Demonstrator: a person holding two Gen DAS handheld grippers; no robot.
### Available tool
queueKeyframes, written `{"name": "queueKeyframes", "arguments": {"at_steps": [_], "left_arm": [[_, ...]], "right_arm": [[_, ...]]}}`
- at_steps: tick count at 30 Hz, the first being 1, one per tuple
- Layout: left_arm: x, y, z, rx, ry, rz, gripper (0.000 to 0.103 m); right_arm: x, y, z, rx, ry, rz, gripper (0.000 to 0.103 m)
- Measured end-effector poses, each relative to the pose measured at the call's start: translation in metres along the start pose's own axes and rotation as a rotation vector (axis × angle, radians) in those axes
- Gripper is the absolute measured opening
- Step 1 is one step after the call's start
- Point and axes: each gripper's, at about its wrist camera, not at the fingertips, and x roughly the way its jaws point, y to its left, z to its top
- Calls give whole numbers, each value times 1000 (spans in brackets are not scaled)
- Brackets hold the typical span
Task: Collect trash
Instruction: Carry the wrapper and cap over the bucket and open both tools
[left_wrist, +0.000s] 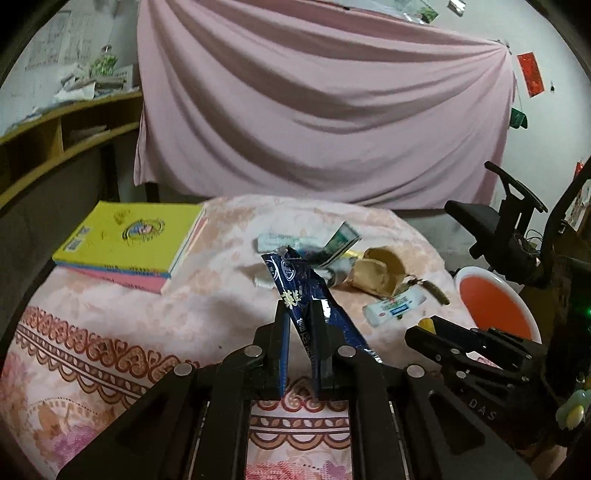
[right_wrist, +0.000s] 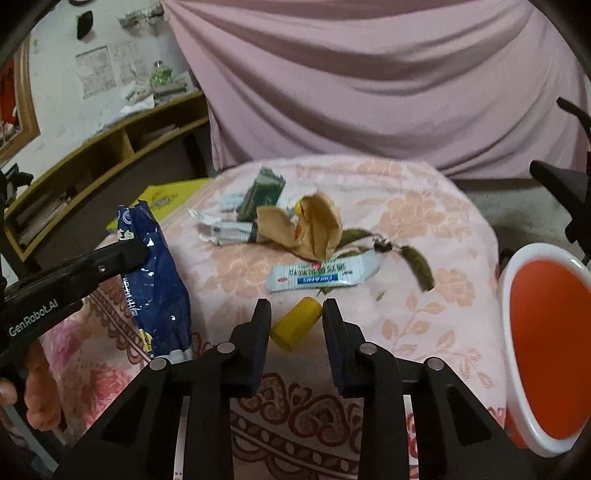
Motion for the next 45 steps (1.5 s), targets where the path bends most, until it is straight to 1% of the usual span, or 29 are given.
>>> {"name": "queueKeyframes", "arguments": {"at_steps": [5, 9, 12, 16, 19, 22, 25, 28, 32, 37, 41, 45], "left_arm": [[-12, -13, 5, 23, -51, -4, 5], [-24, -23, 11, 28, -103, -16, 4], [-37, -31, 17, 29, -164, -34, 3], [-55, -48, 25, 44, -264, -86, 4], [-69, -69, 31, 72, -343, -118, 4], [-81, -93, 36, 114, -416, -146, 4], [-91, -122, 41, 167, -481, -185, 4], [-95, -146, 43, 206, -515, -221, 4], [-88, -181, 46, 249, -516, -270, 4], [-70, -222, 45, 286, -492, -322, 4], [-49, -249, 42, 307, -440, -356, 4], [-33, -267, 39, 320, -391, -367, 4]], "right_arm": [[-27, -2, 1, -7, -108, -4, 27], [-54, -4, 4, -15, -224, -7, 27], [-79, -4, 2, -37, -328, -19, 27], [-111, -8, 2, -71, -456, -64, 27], [-134, -14, 4, -85, -544, -105, 27], [-152, -23, 6, -92, -613, -146, 27], [-169, -35, 8, -83, -665, -185, 27], [-184, -52, 6, -55, -704, -227, 27], [-196, -77, 2, -14, -722, -296, 27], [-202, -113, -6, 47, -702, -356, 27], [-203, -138, -13, 83, -683, -387, 27], [-202, -153, -20, 104, -664, -407, 27]]}}
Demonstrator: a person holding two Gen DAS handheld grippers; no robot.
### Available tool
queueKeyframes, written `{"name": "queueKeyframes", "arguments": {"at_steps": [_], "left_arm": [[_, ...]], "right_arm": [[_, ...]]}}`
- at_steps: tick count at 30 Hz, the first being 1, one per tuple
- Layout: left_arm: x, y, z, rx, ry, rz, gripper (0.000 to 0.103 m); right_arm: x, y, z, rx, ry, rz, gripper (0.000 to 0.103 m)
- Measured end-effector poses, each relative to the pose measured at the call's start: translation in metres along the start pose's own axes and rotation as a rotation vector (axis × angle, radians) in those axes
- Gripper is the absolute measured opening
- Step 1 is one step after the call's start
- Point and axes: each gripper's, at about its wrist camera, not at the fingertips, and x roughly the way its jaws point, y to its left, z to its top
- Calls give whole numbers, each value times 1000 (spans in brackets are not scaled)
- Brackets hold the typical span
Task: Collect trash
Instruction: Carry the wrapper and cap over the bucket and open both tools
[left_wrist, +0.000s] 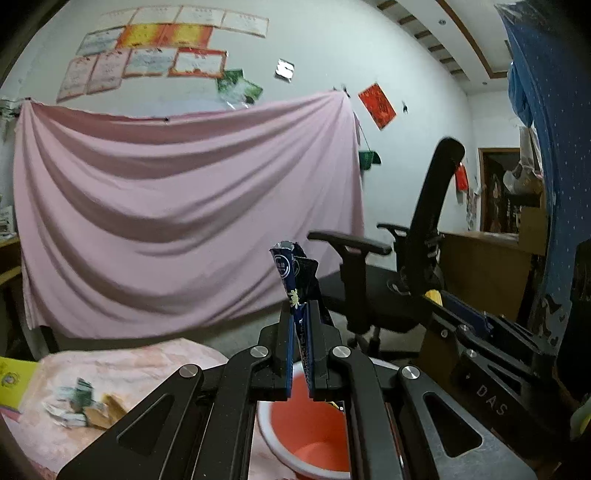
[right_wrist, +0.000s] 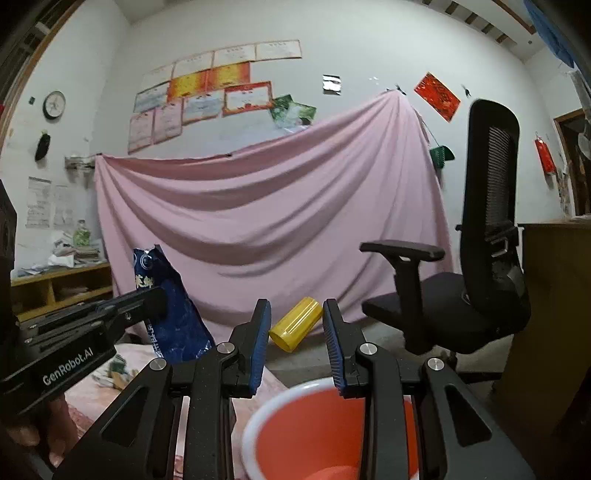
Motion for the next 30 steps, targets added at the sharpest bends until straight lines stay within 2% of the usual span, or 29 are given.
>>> {"name": "queueKeyframes", "arguments": {"at_steps": [5, 14, 20, 23, 25, 28, 30], "left_arm": [[26, -5, -8, -20, 88, -6, 4], [74, 5, -23, -110, 300, -8, 4], [87, 17, -39, -160, 402, -3, 5], [90, 20, -44, -176, 433, -9, 13], [87, 21, -46, -184, 437, -15, 26], [84, 24, -47, -198, 428, -12, 30], [81, 27, -46, -205, 427, -3, 30]], "right_arm": [[4, -10, -10, 15, 33, -15, 27], [29, -25, -33, 71, 177, -26, 27], [43, -35, -44, 122, 260, -31, 28], [47, -38, -48, 140, 290, -40, 28], [49, -40, -51, 150, 309, -47, 29], [49, -42, -53, 161, 319, -55, 38], [47, -42, -52, 164, 318, -57, 40]]}}
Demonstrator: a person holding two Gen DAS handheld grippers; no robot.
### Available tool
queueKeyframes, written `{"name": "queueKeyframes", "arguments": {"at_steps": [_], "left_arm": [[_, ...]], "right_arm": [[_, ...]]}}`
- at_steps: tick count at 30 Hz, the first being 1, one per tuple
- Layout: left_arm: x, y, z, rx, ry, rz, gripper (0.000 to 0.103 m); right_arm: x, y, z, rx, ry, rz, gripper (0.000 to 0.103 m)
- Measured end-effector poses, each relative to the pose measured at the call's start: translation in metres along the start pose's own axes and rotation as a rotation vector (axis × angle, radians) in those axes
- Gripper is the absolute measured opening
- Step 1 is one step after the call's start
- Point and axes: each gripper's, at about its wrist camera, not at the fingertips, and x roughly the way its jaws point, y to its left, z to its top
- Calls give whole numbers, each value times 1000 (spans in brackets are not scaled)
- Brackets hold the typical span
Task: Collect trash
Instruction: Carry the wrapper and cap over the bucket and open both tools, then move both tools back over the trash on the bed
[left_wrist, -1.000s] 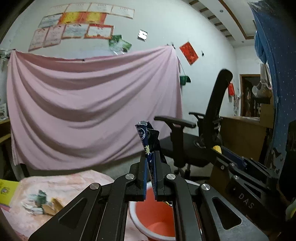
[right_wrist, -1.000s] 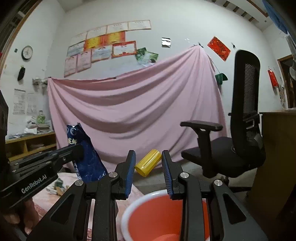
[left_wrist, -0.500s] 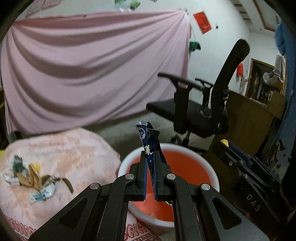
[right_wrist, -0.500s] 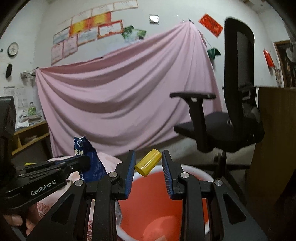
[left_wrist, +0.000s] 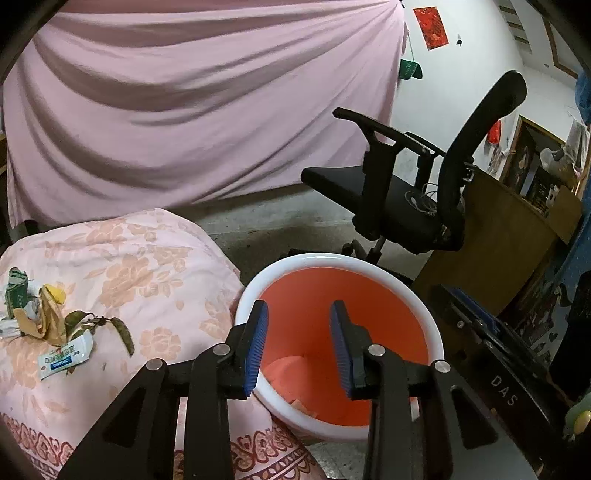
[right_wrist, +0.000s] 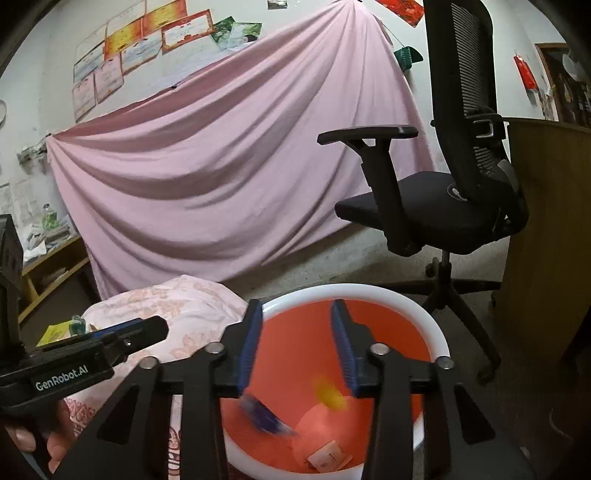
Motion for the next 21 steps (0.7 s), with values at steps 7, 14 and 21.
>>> {"name": "queueKeyframes", "arguments": {"at_steps": [7, 14, 21], "left_arm": [[-22, 19, 0, -73, -51, 16, 41], [-67, 38, 2, -99, -169, 54, 54], [-118, 58, 1, -107, -292, 97, 64]], "right_arm": [[-12, 9, 8, -18, -33, -5, 46], [-34, 31, 21, -63, -104, -5, 52], [-60, 63, 34, -96, -219, 29, 73]]}}
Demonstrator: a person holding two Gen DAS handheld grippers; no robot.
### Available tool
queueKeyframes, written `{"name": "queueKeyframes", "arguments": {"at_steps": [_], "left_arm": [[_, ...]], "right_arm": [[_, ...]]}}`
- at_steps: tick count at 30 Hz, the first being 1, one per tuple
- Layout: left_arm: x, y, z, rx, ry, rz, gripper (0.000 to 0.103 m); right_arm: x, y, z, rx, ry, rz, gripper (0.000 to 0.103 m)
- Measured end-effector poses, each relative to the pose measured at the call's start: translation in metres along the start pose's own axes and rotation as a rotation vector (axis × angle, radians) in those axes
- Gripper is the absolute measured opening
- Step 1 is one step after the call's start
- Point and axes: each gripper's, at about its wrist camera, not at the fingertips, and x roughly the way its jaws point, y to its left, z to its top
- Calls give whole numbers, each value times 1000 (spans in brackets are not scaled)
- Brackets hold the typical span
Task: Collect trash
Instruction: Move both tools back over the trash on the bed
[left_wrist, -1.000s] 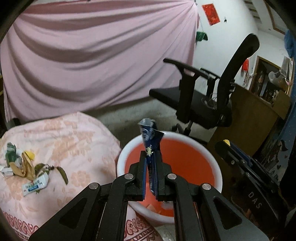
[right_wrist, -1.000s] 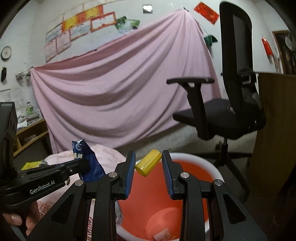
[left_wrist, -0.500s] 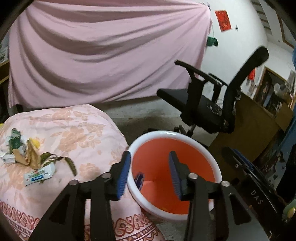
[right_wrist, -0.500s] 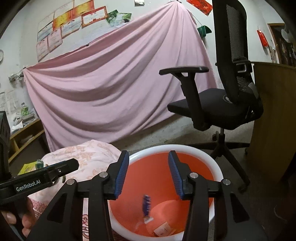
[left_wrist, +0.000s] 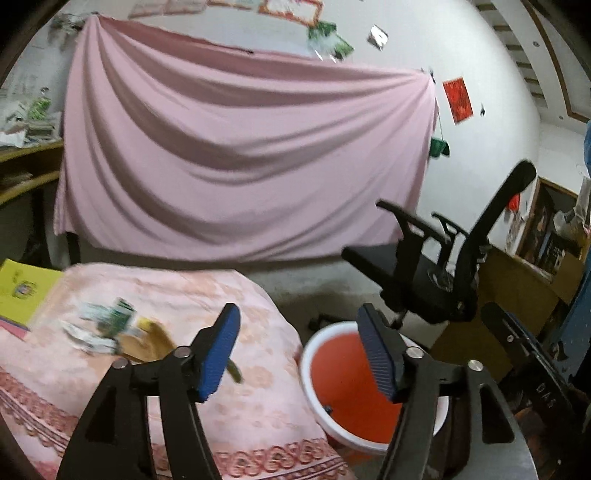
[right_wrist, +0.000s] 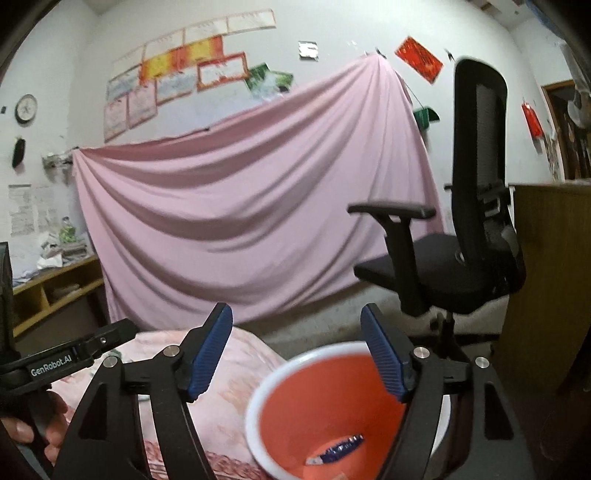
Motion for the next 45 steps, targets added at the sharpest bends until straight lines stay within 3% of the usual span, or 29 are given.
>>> {"name": "queueKeyframes", "arguments": {"at_steps": [2, 6, 9, 18, 26, 33, 45], "left_arm": [[-14, 10, 5, -14, -38, 11, 70], [-43, 33, 9, -39, -128, 31, 102], [-64, 53, 9, -46, -179, 44, 102], [-122, 102, -6, -2, -286, 179, 102], [-138, 137, -18, -14, -341, 249, 102], [-126, 159, -28, 4, -315, 296, 102], [-77, 197, -48, -27, -177, 324, 102]], "right_arm": [[-5, 11, 5, -7, -29, 14, 77], [-13, 30, 9, -20, -76, 36, 90], [-20, 45, 8, -25, -113, 46, 103], [-30, 94, -2, -30, -190, 133, 103], [-30, 140, -17, -124, -226, 190, 103], [-7, 164, -32, -184, -169, 227, 103], [41, 176, -67, -225, 1, 229, 103]]}}
